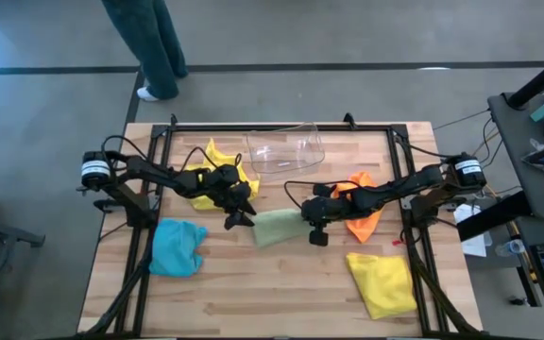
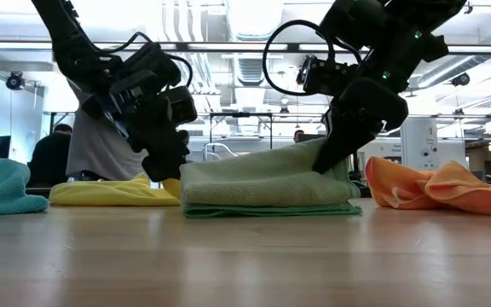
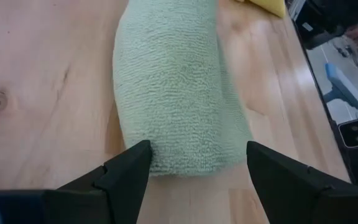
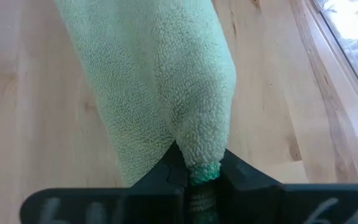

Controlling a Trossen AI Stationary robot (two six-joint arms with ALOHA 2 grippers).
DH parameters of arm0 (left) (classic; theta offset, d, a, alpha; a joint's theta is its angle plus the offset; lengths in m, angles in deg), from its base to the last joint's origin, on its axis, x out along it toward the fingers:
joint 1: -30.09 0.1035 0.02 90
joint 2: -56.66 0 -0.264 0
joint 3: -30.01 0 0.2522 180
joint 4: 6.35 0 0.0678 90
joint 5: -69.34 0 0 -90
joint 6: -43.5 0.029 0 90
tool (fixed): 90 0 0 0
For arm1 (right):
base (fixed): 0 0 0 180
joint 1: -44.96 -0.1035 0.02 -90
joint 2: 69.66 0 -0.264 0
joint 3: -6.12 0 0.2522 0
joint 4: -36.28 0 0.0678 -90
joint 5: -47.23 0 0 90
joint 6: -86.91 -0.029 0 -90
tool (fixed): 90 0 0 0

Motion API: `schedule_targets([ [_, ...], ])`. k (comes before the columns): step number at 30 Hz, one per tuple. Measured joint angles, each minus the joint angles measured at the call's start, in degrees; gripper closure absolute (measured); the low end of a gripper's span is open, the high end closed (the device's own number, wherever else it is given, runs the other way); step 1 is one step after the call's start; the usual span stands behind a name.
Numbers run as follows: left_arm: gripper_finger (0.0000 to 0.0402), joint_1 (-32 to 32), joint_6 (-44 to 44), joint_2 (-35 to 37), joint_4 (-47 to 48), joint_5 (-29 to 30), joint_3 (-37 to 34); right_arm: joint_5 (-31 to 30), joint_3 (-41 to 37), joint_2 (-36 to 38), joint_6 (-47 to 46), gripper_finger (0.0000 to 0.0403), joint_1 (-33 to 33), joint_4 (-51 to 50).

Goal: Fold microfiber towels
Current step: Put the light green microfiber cloth into the transparent bin

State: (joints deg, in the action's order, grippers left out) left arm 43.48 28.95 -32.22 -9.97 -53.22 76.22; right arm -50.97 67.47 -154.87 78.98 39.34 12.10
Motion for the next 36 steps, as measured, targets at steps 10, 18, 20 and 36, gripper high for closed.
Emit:
schedule_targets([
  [10,0.0152,-0.3,-0.6,-6.1,-4.1,2.9,0.1,0.0,0.0,0.0,-0.5,0.0385,0.0,0.2],
  [18,0.0153,-0.4,-3.1,-12.3,-13.0,-2.7,0.9,0.0,0.0,0.0,-0.6,0.0385,0.0,0.3],
  [20,0.0158,-0.4,-3.0,-12.6,-13.1,-2.5,0.9,0.0,0.0,0.0,-1.0,0.0385,0.0,0.2],
  [36,0.0395,-0.4,-1.9,-4.7,-9.7,-1.9,0.6,2.9,0.0,0.0,-10.2,0.0377,0.4,0.0],
])
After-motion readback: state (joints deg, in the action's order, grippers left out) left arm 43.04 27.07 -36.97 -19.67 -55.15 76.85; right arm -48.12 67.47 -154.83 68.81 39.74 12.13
